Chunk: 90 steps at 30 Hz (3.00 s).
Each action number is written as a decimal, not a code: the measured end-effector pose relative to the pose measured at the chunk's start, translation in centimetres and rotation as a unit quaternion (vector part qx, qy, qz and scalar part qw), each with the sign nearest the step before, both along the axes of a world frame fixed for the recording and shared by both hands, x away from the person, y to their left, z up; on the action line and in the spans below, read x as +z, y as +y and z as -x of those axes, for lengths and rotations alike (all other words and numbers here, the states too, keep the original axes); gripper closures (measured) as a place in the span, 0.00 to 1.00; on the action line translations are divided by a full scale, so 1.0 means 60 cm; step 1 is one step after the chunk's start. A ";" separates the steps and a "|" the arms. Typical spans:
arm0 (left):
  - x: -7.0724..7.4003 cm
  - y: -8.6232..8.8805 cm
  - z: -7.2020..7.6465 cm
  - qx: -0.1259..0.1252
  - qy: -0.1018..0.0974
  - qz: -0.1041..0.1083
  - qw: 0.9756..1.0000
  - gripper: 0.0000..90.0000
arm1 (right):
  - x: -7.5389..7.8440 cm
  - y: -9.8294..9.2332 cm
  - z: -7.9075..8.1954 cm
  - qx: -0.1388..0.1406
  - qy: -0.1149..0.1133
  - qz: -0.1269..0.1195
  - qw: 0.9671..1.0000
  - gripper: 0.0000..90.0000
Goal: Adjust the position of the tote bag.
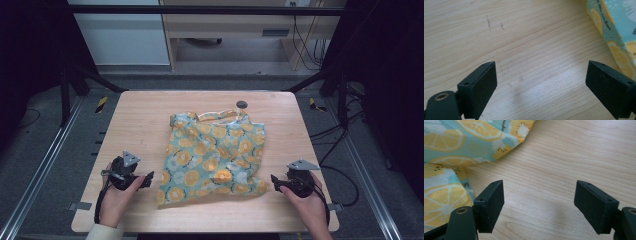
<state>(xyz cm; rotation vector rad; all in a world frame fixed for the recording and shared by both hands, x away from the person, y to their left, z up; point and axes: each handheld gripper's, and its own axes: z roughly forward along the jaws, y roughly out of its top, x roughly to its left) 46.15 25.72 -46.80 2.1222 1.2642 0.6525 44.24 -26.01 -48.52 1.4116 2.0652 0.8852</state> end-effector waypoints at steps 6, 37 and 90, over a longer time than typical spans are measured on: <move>0.012 -0.006 0.003 -0.017 -0.004 0.043 0.999 0.11 | 0.005 0.004 -0.006 0.018 -0.002 -0.018 1.000 0.38; 0.088 -0.111 -0.165 -0.017 -0.013 0.050 0.999 0.10 | 0.046 0.063 -0.269 -0.015 0.060 -0.088 0.994 0.32; 0.065 -0.092 -0.162 -0.011 -0.005 0.042 0.999 0.14 | -0.002 0.088 -0.288 0.022 0.081 -0.041 0.996 1.00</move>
